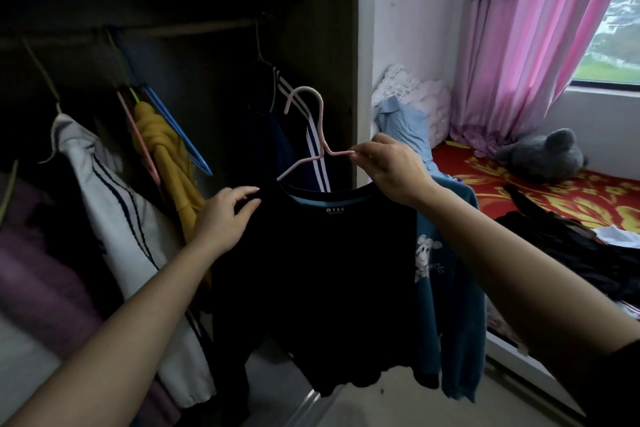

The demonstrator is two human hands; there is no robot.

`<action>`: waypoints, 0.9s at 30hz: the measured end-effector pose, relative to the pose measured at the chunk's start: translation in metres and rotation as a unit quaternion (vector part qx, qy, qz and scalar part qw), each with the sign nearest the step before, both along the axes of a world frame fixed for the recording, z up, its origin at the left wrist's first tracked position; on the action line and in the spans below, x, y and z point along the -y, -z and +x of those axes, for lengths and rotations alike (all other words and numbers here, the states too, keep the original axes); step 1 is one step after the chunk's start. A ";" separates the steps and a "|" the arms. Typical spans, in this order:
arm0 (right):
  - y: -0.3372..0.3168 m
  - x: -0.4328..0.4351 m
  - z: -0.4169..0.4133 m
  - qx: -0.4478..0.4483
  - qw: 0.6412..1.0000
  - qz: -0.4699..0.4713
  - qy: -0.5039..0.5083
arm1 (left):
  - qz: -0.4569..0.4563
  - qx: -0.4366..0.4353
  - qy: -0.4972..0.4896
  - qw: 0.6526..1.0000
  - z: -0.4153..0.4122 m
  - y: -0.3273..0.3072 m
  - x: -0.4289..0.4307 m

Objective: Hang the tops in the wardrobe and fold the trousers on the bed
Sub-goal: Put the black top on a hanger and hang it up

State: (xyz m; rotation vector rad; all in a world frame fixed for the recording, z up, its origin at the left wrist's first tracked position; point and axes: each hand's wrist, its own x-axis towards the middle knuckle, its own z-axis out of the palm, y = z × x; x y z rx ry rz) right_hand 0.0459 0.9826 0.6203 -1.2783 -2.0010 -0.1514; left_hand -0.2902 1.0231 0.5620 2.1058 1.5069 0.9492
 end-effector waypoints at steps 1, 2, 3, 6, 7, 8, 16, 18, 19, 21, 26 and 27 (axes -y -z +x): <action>-0.005 0.002 -0.004 0.012 1.000 0.010 0.007 | 0.017 -0.013 -0.013 1.000 0.000 0.001 -0.002; -0.010 0.004 -0.007 0.031 0.999 0.021 0.015 | 0.026 -0.021 -0.021 0.999 0.000 0.002 -0.004; -0.015 0.005 -0.009 0.058 0.998 0.028 0.026 | 0.026 -0.031 -0.025 0.999 -0.001 0.002 -0.007; -0.026 0.009 -0.016 0.133 0.989 0.023 0.068 | -0.004 -0.070 -0.005 0.998 -0.002 -0.008 -0.012; -0.028 0.009 -0.018 0.135 0.987 0.017 0.084 | -0.009 -0.082 0.008 0.997 -0.001 -0.013 -0.012; -0.029 0.009 -0.020 0.129 0.987 0.012 0.100 | -0.008 -0.098 0.019 0.995 -0.001 -0.020 -0.012; -0.040 -0.026 -0.056 0.027 0.986 -0.031 0.159 | 0.222 -0.179 -0.015 0.958 -0.015 -0.081 -0.029; -0.044 -0.050 -0.068 -0.007 0.987 -0.054 0.154 | 0.255 -0.235 -0.060 0.936 -0.025 -0.096 -0.045; -0.046 -0.065 -0.075 -0.022 0.987 -0.059 0.148 | 0.254 -0.259 -0.084 0.928 -0.030 -0.104 -0.056; -0.053 -0.097 -0.089 -0.053 0.988 -0.070 0.131 | 0.239 -0.295 -0.132 0.916 -0.039 -0.119 -0.079; -0.089 -0.183 -0.121 -0.190 0.972 -0.135 0.028 | 0.216 -0.342 -0.216 0.888 -0.056 -0.151 -0.137; -0.097 -0.200 -0.126 -0.218 0.964 -0.154 0.001 | 0.214 -0.352 -0.229 0.882 -0.057 -0.158 -0.147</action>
